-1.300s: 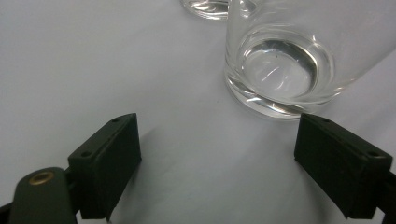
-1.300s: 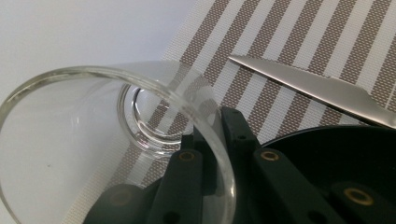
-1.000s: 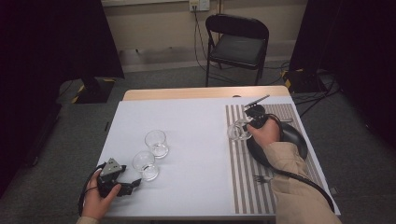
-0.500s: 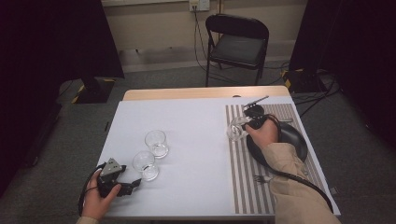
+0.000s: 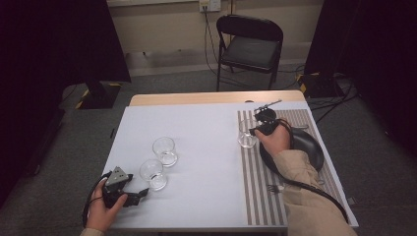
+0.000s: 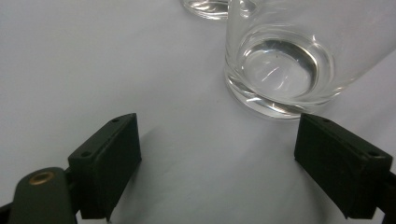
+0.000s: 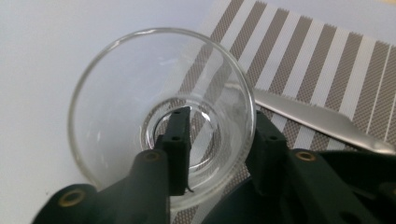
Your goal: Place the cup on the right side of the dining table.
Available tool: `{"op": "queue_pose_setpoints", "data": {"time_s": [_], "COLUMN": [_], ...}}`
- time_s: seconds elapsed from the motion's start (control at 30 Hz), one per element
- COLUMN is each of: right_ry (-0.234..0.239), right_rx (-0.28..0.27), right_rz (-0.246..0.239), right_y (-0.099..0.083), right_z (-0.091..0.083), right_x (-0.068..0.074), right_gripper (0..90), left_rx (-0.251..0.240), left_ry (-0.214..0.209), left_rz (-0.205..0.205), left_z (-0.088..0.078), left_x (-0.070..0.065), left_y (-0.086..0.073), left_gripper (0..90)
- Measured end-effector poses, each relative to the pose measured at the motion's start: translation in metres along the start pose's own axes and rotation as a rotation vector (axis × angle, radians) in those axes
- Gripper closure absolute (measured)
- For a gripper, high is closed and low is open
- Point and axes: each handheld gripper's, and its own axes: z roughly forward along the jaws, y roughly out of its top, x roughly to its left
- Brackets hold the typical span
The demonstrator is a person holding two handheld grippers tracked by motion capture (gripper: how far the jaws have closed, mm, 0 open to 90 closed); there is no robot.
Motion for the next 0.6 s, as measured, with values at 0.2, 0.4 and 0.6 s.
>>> {"op": "queue_pose_setpoints", "data": {"time_s": [0.2,0.4,0.6], "right_ry": [-0.009,-0.009,0.015], "right_rx": [-0.008,-0.028,-0.028], "right_rz": [-0.012,-0.025,-0.006], "right_y": [0.0016,0.0014,0.004], "right_z": [0.0018,0.0021,0.0013], "right_x": [0.0019,0.0006,0.0024], "right_gripper": [52.5,36.7,30.6], "left_rx": [0.001,0.0,0.0], "left_ry": [0.0,0.0,0.0], "left_rz": [0.0,0.0,0.0], "left_z": [0.0,0.0,0.0], "left_x": [0.0,0.0,0.0], "left_y": [0.0,0.0,0.0], "left_gripper": [13.8,13.8,13.7]}}
